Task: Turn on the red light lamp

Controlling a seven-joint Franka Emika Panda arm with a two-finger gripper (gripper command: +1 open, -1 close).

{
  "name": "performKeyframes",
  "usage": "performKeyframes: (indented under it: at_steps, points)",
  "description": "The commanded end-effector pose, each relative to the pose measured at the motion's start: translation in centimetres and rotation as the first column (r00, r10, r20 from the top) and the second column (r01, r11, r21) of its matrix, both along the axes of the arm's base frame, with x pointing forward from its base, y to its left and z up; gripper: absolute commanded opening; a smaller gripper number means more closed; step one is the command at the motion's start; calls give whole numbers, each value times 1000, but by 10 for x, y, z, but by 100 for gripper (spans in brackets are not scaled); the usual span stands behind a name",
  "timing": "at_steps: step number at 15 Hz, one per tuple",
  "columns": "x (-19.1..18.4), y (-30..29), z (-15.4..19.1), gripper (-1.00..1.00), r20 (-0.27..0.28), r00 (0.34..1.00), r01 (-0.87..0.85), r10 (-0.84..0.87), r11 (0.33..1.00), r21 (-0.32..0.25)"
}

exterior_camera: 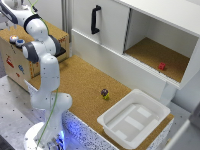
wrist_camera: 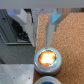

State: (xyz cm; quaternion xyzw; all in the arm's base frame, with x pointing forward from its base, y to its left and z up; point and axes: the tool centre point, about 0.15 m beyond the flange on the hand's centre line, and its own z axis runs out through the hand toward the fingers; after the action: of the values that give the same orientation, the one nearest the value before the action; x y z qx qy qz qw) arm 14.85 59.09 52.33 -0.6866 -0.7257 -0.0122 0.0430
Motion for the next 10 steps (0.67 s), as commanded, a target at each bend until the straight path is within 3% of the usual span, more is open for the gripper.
performKeyframes:
  at_steps: [1,2,5,10]
  points:
    - [19,36,14,-100,-48,999,-34,24,978,-207]
    - [-1,-1,-5,-100,-3,1000,5,-5,1000,-10]
    - [-2,-6,-14,-100,21,999,38,-37,999,-24]
    - [1,-10,-38,-100,3,999,46,-46,999,-9]
